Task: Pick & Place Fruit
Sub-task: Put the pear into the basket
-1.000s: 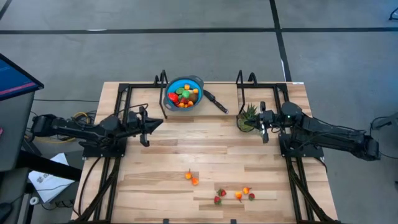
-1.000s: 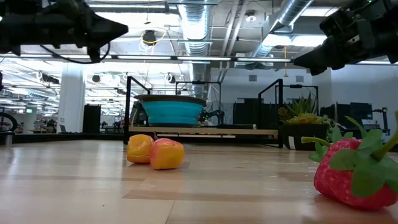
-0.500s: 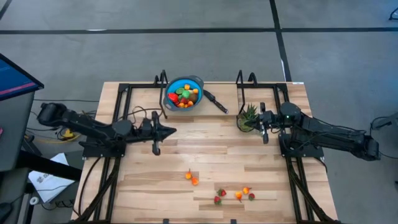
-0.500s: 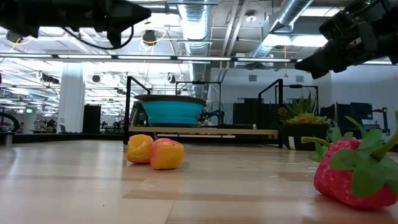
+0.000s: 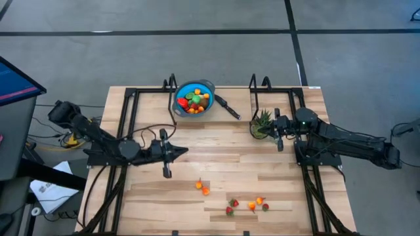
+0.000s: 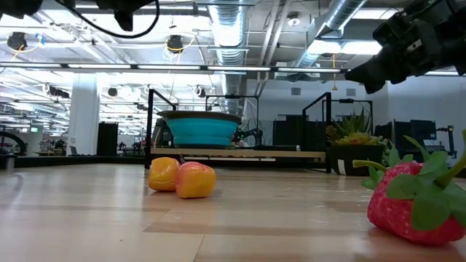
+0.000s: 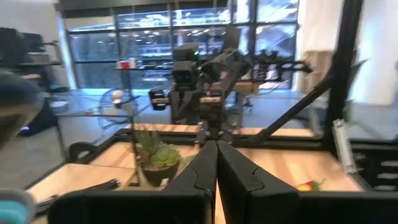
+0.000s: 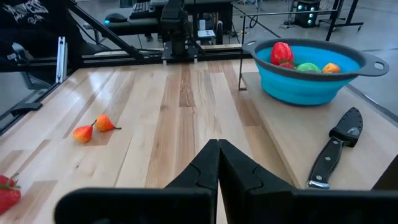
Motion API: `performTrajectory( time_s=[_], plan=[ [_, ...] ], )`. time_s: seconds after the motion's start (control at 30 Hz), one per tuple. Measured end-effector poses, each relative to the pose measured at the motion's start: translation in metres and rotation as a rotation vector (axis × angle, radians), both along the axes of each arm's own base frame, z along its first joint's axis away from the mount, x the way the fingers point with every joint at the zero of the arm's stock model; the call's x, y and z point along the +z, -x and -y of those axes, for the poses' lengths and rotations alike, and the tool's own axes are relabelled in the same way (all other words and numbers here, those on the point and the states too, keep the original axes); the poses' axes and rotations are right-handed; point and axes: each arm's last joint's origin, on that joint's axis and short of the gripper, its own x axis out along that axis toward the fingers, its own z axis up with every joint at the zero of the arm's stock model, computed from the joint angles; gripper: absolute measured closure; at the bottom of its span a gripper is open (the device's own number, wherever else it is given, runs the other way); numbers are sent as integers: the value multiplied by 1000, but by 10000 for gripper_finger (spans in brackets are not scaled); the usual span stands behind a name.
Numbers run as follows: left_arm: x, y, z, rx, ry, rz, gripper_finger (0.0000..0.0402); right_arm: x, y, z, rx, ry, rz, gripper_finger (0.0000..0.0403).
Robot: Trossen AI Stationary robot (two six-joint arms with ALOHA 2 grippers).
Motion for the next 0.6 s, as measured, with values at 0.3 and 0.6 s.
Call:
performTrajectory(
  time_s=[0.3, 0.6],
  plan=[
    [-1, -9, 25, 99, -44, -54, 399, 0, -1, -2, 13, -11, 1, 403],
    [16, -15, 44, 74, -38, -34, 399, 1, -2, -4, 28, -31, 13, 403]
  ],
)
